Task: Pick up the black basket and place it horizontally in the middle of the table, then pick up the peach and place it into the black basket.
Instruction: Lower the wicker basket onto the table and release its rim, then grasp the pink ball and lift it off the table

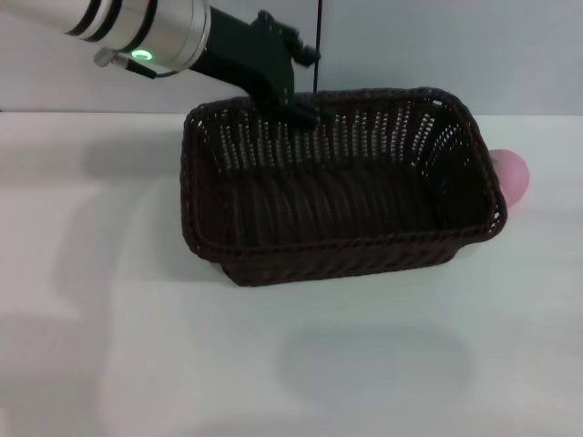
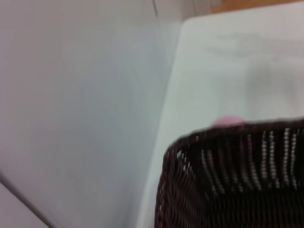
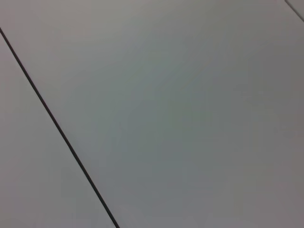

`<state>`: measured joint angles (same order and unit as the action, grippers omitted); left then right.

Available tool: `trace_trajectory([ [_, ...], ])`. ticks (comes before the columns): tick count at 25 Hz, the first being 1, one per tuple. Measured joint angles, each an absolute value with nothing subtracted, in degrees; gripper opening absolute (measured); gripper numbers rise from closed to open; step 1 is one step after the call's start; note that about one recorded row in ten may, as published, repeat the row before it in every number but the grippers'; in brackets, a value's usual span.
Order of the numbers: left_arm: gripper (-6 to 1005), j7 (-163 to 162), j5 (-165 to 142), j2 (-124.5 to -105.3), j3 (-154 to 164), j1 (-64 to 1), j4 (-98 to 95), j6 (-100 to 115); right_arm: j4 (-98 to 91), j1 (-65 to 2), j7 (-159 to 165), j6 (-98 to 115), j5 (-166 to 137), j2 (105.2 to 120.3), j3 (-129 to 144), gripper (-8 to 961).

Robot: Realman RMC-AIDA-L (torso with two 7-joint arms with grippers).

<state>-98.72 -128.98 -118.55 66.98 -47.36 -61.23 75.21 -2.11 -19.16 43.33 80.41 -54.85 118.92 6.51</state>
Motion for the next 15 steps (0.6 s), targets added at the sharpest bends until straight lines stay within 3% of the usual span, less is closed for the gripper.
trace_trajectory([
  [5,772,-93.64,-118.24,-118.37,67.15,-41.31,-65.39,70.42,-2.11,-19.15,43.33,80.25,-54.85,118.9,6.54,679],
  [9,852,-87.39,-104.32,-118.25,65.93,-35.25,-66.43,66.94,-2.74,-19.21,43.33,80.23,-55.64,118.78,8.33,680],
  [15,852,-75.76,-81.83,-118.35,64.3,-27.86,-62.53,64.71,-7.31,-18.1,44.55,81.52,-58.58,118.66,14.32,680],
])
